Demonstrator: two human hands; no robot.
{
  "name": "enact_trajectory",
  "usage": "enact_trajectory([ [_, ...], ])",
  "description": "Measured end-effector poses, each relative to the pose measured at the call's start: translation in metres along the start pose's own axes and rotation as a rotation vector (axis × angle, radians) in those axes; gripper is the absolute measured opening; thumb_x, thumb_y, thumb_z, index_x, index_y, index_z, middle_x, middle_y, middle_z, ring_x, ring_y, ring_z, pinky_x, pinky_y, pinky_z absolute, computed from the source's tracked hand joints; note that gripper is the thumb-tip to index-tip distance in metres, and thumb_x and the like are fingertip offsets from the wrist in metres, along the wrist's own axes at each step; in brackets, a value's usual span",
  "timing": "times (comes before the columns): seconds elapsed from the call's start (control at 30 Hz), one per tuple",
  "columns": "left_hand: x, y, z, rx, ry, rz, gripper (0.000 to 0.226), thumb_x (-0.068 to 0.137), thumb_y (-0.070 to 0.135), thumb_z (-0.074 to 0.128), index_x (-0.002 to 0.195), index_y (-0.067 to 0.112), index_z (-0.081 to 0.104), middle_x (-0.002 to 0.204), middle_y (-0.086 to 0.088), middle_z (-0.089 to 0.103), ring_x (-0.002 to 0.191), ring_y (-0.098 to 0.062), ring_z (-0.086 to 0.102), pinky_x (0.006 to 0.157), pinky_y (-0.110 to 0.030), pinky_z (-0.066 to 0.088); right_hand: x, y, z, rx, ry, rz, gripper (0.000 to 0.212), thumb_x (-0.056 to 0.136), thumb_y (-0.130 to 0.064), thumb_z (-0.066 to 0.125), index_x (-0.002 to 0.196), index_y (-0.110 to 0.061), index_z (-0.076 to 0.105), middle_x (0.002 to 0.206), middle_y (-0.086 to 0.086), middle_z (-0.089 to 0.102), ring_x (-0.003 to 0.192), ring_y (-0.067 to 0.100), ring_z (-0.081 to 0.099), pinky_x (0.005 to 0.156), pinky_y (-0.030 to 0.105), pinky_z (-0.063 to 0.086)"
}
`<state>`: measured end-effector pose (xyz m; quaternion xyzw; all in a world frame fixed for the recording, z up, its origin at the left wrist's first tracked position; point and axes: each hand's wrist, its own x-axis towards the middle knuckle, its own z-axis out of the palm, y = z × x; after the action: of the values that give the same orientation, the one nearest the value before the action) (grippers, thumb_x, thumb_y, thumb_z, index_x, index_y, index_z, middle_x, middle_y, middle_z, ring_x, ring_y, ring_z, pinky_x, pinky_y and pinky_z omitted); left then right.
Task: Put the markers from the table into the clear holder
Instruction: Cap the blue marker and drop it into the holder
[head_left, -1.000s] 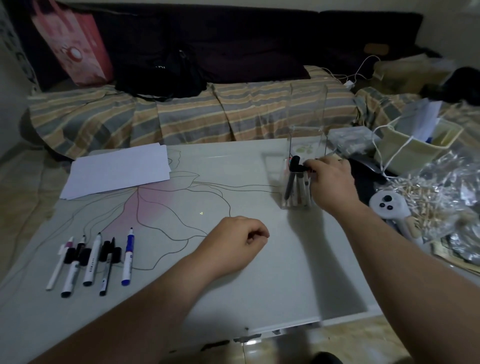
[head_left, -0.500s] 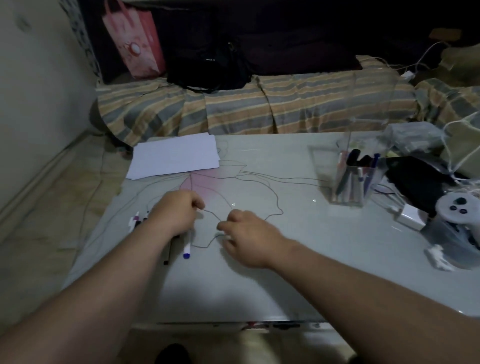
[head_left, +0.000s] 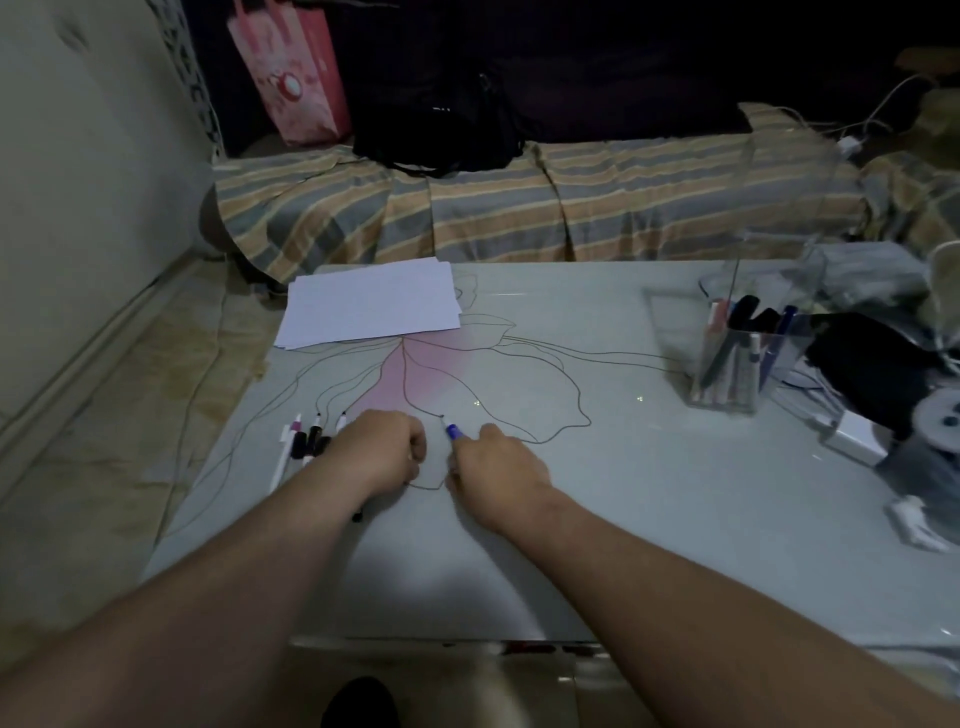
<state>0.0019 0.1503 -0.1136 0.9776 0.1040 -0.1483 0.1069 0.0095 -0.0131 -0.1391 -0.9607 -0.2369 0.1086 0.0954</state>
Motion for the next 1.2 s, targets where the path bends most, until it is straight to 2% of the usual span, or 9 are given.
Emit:
enact_trajectory([
  [0.1, -0.003, 0.011, 0.006, -0.057, 0.021, 0.067, 0.019, 0.077, 0.029, 0.073, 0.092, 0.038, 0.065, 0.092, 0.013, 0.066, 0.093, -0.016, 0.061, 0.103, -0.045, 0.044, -0.007, 0.033, -0.012, 0.128, 0.010, 0.081, 0.025, 0.100, -0.015, 0.046, 0.125, -0.009, 0.044, 0.111, 0.021, 0.061, 0.099, 0.040, 0.061, 0.071, 0.038, 0.040],
  [0.2, -0.007, 0.029, 0.003, -0.247, 0.118, 0.142, 0.016, 0.094, 0.021, 0.061, 0.104, 0.033, 0.062, 0.099, 0.007, 0.070, 0.091, -0.017, 0.067, 0.075, -0.031, 0.043, -0.015, 0.062, -0.033, 0.229, 0.033, 0.133, 0.040, 0.092, -0.003, 0.044, 0.131, -0.012, 0.038, 0.105, 0.020, 0.059, 0.088, 0.036, 0.055, 0.072, 0.039, 0.043],
  [0.3, -0.005, 0.043, -0.001, -0.654, 0.196, 0.140, 0.021, 0.096, 0.006, 0.060, 0.106, 0.024, 0.063, 0.092, -0.004, 0.068, 0.065, -0.021, 0.069, 0.055, -0.024, 0.054, -0.023, 0.086, -0.059, 0.295, 0.143, 0.151, 0.040, 0.095, -0.011, 0.047, 0.134, -0.020, 0.048, 0.111, 0.014, 0.062, 0.091, 0.031, 0.052, 0.075, 0.037, 0.043],
  [0.4, 0.001, 0.050, -0.003, -0.726, 0.205, 0.128, 0.029, 0.087, 0.010, 0.074, 0.109, 0.028, 0.071, 0.099, 0.008, 0.071, 0.078, -0.011, 0.070, 0.076, -0.019, 0.057, -0.036, 0.102, -0.080, 0.385, 0.262, 0.131, 0.019, 0.101, -0.042, 0.048, 0.110, -0.034, 0.063, 0.087, -0.007, 0.066, 0.085, 0.022, 0.058, 0.072, 0.037, 0.049],
  [0.47, 0.000, 0.056, -0.004, -0.761, 0.196, 0.155, 0.030, 0.084, 0.012, 0.078, 0.107, 0.030, 0.074, 0.102, 0.011, 0.074, 0.087, -0.004, 0.069, 0.087, -0.020, 0.053, -0.043, 0.108, -0.089, 0.300, 0.318, 0.054, 0.019, 0.099, -0.049, 0.048, 0.097, -0.037, 0.063, 0.075, -0.008, 0.059, 0.078, 0.019, 0.056, 0.066, 0.035, 0.048],
  [0.63, -0.004, 0.075, -0.006, -0.870, 0.230, 0.243, 0.029, 0.084, 0.009, 0.078, 0.097, 0.035, 0.075, 0.094, 0.016, 0.077, 0.081, 0.013, 0.065, 0.081, -0.014, 0.046, -0.053, 0.112, -0.099, -0.025, 0.446, -0.040, 0.026, 0.098, -0.055, 0.047, 0.109, -0.042, 0.067, 0.084, -0.010, 0.052, 0.087, 0.020, 0.054, 0.066, 0.034, 0.037],
  [0.77, -0.007, 0.086, -0.006, -0.885, 0.255, 0.269, 0.029, 0.083, 0.010, 0.080, 0.099, 0.034, 0.077, 0.088, 0.020, 0.076, 0.082, -0.001, 0.066, 0.084, -0.020, 0.051, -0.054, 0.114, -0.097, -0.051, 0.464, -0.053, 0.027, 0.098, -0.056, 0.046, 0.107, -0.042, 0.067, 0.083, -0.009, 0.051, 0.088, 0.022, 0.056, 0.066, 0.033, 0.034],
  [1.03, -0.020, 0.110, -0.008, -0.763, 0.306, 0.369, 0.022, 0.087, 0.019, 0.076, 0.104, 0.032, 0.078, 0.092, 0.019, 0.077, 0.086, 0.009, 0.067, 0.075, -0.002, 0.044, -0.054, 0.112, -0.093, -0.147, 0.457, -0.071, 0.031, 0.101, -0.055, 0.045, 0.103, -0.032, 0.065, 0.082, -0.008, 0.047, 0.090, 0.026, 0.061, 0.062, 0.032, 0.032],
  [1.2, -0.023, 0.120, -0.008, -0.684, 0.330, 0.387, 0.020, 0.088, 0.017, 0.072, 0.101, 0.031, 0.079, 0.088, 0.019, 0.075, 0.084, 0.009, 0.065, 0.071, -0.001, 0.041, -0.052, 0.116, -0.088, -0.105, 0.429, -0.054, 0.028, 0.101, -0.055, 0.046, 0.104, -0.033, 0.064, 0.078, -0.008, 0.043, 0.086, 0.025, 0.060, 0.061, 0.033, 0.034],
])
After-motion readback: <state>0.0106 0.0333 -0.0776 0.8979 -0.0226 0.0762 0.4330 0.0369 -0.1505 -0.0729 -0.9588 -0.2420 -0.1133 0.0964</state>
